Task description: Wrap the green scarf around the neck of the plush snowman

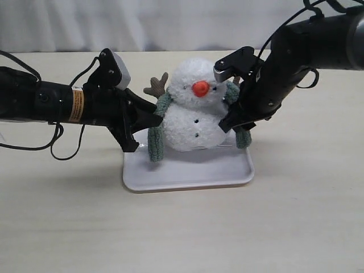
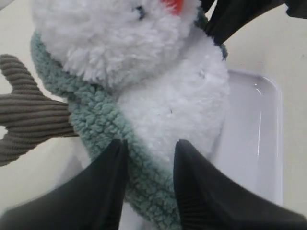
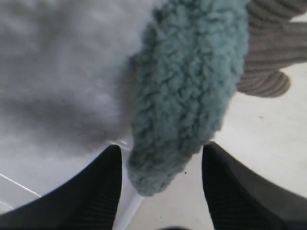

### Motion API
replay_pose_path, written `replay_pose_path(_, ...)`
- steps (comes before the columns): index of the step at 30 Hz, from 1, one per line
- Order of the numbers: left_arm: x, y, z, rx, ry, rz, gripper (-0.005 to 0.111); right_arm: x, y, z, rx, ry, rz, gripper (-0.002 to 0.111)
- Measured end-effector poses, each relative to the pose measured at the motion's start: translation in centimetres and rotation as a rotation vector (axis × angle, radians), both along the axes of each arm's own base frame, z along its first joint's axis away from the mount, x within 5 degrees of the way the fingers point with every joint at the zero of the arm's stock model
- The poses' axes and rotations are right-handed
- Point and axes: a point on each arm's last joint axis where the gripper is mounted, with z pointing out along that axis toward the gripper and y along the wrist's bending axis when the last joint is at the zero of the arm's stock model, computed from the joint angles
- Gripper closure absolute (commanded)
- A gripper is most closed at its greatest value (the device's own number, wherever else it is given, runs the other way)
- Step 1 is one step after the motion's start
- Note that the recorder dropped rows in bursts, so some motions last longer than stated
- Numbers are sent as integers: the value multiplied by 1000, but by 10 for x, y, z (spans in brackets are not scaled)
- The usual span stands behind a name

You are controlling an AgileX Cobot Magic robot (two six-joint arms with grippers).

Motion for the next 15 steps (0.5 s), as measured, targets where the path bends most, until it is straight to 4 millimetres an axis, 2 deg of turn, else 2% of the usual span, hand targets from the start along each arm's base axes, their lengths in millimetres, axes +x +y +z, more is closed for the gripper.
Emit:
replay_pose_path(2,0,0,0,-2,3,-1,74,1,-1,-1,-8,-2,-7,68)
replay_pose_path(7,-1,0,0,-3,4,-7,74,0,-2,-4,-15,17,-18,102)
replay_pose_path(15,-1,-1,-8,4,25,-10,74,-12,4,-7,30,154,54,104)
